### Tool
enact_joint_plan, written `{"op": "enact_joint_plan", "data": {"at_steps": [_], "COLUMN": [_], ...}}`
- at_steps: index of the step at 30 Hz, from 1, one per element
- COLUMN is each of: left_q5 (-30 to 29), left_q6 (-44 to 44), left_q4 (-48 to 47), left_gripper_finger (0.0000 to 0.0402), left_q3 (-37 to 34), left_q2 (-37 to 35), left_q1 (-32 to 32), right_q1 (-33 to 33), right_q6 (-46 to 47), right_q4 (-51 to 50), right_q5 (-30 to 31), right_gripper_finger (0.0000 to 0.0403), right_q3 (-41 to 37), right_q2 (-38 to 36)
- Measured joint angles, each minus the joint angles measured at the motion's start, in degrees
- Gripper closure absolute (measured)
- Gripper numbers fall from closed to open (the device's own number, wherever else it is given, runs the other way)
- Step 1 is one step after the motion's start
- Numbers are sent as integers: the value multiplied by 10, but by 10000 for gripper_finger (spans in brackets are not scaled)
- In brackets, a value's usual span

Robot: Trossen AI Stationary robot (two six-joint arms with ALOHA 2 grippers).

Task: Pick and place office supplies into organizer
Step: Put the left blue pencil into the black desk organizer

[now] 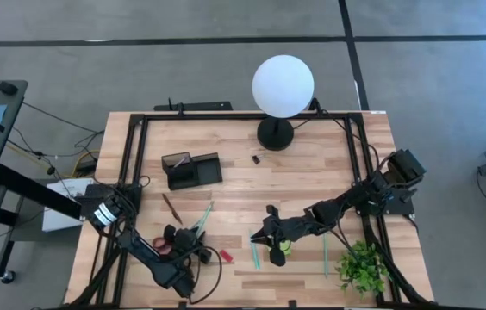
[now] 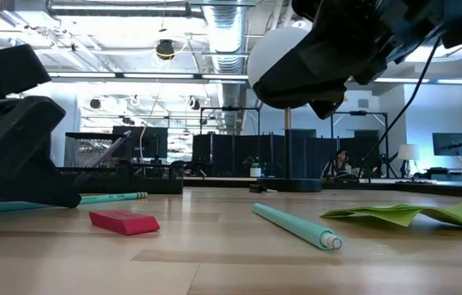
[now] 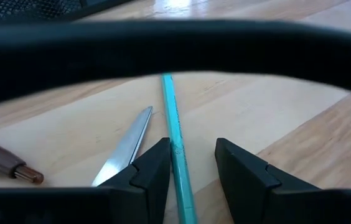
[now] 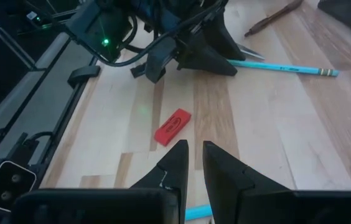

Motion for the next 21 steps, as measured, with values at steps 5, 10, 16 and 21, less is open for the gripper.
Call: {"op": "enact_joint_plan", "data": {"at_steps": [5, 10, 16, 21], "left_q5": [-13, -55, -21, -13], "left_q6": [-1, -35, -76, -65], "left_q4": [5, -35, -113, -87], "left_gripper_finger": [276, 276, 276, 276], "left_q3": [0, 17, 70, 63], "left_q2": [19, 61, 68, 65], "left_q1": [-8, -21, -13, -8], "right_q1": [3, 8, 14, 20], "right_q6": [0, 4, 19, 19], "right_q4": [0, 0, 0, 0], "right_q5": [0, 0, 0, 0], "right_gripper_finger": [360, 360, 360, 360], "right_q3": [0, 0, 0, 0], "right_q2": [0, 0, 0, 0]}}
